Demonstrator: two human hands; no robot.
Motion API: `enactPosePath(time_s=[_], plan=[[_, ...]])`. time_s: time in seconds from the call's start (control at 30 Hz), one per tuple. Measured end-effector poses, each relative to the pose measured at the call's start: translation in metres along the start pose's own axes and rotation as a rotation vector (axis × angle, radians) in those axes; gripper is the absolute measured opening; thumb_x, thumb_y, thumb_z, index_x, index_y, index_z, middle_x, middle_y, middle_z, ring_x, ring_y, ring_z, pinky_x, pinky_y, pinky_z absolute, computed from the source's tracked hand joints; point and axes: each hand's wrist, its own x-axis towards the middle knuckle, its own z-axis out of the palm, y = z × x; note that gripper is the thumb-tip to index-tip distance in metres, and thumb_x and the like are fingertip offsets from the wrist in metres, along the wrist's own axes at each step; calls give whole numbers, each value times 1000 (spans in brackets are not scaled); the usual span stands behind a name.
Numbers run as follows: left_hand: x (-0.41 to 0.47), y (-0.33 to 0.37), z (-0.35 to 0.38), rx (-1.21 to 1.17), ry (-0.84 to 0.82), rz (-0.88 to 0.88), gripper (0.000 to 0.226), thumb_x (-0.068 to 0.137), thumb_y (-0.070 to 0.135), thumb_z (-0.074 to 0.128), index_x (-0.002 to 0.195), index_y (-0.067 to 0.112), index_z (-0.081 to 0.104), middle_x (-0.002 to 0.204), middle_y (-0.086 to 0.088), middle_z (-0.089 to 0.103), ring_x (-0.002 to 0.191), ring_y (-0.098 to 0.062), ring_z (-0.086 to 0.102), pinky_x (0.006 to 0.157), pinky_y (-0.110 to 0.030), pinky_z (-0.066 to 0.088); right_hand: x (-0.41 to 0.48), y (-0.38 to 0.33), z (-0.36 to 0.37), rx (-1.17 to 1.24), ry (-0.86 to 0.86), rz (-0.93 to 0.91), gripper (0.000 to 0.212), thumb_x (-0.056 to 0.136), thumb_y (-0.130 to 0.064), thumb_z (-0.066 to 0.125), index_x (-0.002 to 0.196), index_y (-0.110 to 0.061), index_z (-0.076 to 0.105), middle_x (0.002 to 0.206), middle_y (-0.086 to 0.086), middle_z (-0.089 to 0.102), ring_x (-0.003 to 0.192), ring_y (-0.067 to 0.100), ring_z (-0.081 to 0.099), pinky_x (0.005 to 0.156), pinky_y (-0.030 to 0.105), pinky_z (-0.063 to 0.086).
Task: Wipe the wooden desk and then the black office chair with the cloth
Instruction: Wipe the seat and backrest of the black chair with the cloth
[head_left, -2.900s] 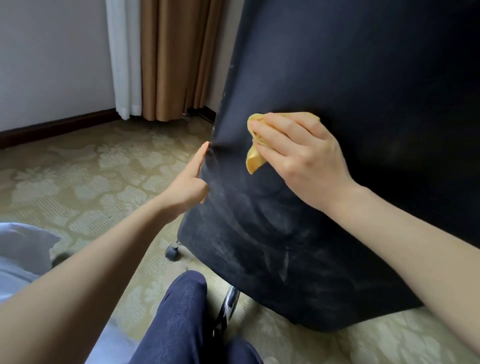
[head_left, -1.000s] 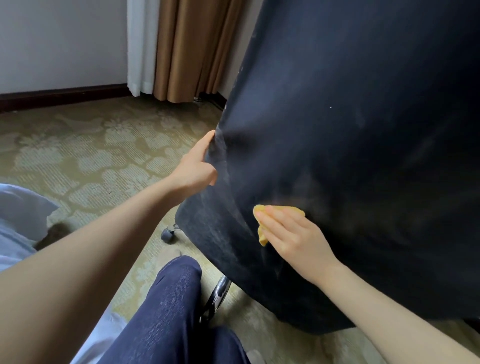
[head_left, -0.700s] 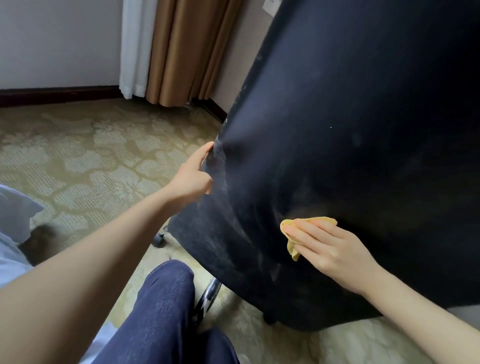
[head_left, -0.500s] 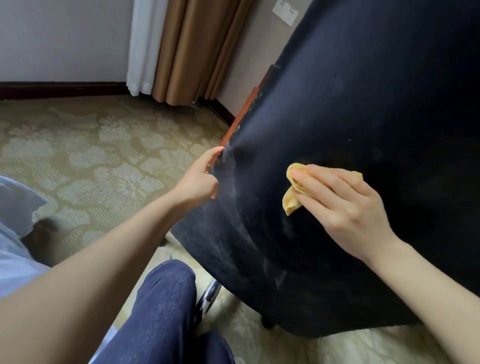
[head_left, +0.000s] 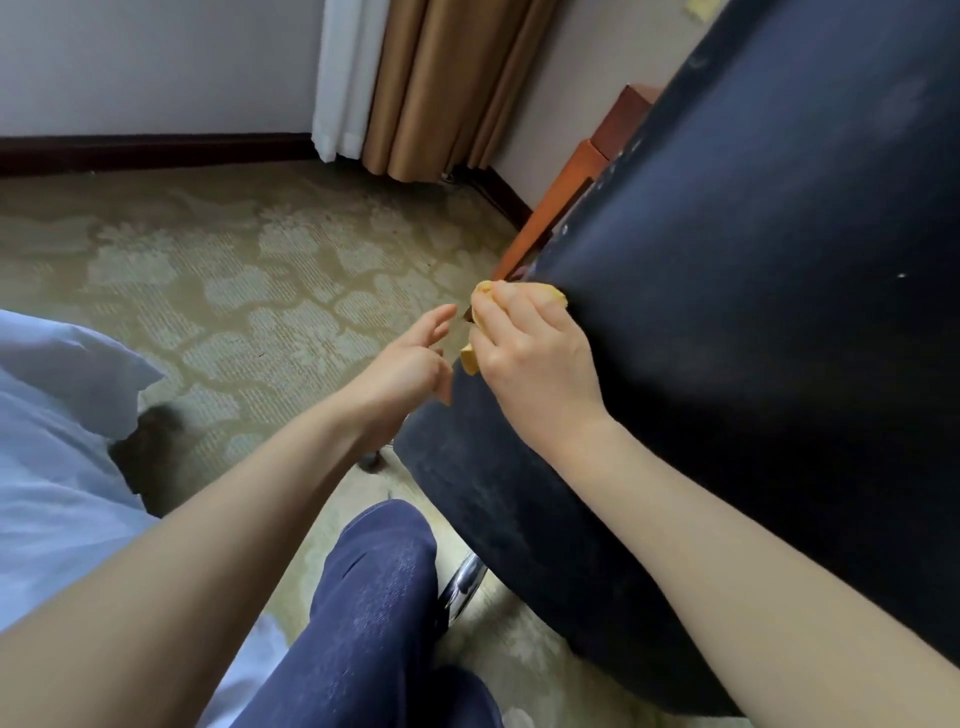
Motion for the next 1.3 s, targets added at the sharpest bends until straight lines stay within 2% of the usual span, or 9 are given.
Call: enactPosePath(time_s=[0.3,0.43,0.6,0.73,0.8,0.97,1.03,1.13,1.3], plan=[[-3,3,12,123,-68,21,94,70,-18,39,137,47,32,126,34,34,112,18,34,63,3,35,-86,-34,52,139,-154,-157,25,85,-8,54,101,-6,73,119,10,64,106,27,62,85,36,50],[-9,13,29,204,-88,110,97,71,-17,38,150,34,14,157,18,3,142,-3,7,70,4,30,-139,-24,38,126,-362,-297,19,73,-22,75,91,-16,77,123,3,63,111,22,59,90,34,48],[-25,19,50,213,-83,152,98,74,-16,41,151,33,4,157,16,-4,128,8,16,53,9,28,-189,5,-5,136,-409,-297,12,74,-15,74,86,-15,77,125,3,62,110,23,60,90,35,50],[-41,19,76,203,-51,199,100,76,-16,42,150,33,-3,157,14,-14,125,13,17,52,5,34,-203,43,-58,104,-205,-149,21,88,-5,55,97,-7,74,122,6,64,111,24,62,97,39,48],[-46,13,86,263,12,247,102,76,-12,45,149,35,-9,155,13,-21,143,-7,8,83,-2,40,-199,62,-86,41,-121,-69,30,93,-1,44,99,-7,73,124,7,63,113,25,61,98,38,46],[-61,3,114,330,-36,269,106,76,-12,44,145,38,-18,152,16,-29,144,-22,16,108,-60,28,-166,99,-132,-126,271,185,25,95,-1,52,102,-10,74,123,4,63,116,24,56,94,36,42],[-66,2,122,319,-44,266,106,76,-13,41,144,41,-19,152,18,-27,143,-26,20,103,-47,41,-142,106,-133,-175,439,255,22,95,-3,56,103,-11,74,120,4,65,114,21,51,92,35,41],[-66,2,122,243,-6,199,103,79,-13,41,145,41,-17,160,2,-6,124,-32,47,49,-8,40,-112,97,-115,-230,559,362,21,93,-6,60,106,-14,73,119,2,66,113,17,49,90,33,45],[-66,11,118,240,93,205,98,79,-13,43,149,33,-8,159,6,0,72,39,37,42,1,32,-111,52,-58,-209,402,348,31,92,-10,56,120,-19,66,131,-4,58,122,13,44,97,29,42]])
